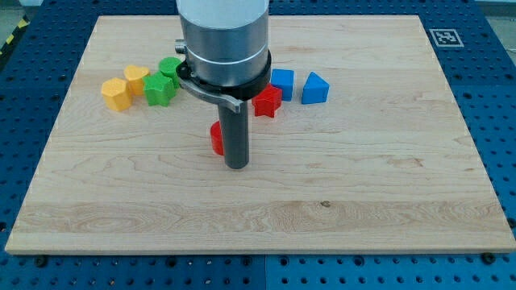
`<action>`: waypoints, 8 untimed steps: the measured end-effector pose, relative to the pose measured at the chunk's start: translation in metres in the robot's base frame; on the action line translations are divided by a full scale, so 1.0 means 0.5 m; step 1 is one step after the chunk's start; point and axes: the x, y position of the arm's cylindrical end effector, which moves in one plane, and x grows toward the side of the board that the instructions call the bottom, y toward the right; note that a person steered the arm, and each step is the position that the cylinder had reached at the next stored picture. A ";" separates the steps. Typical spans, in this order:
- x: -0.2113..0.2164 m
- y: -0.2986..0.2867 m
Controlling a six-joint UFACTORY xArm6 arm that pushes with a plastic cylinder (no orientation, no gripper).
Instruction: Slide the red circle closer to the red star
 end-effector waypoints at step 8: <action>-0.041 -0.048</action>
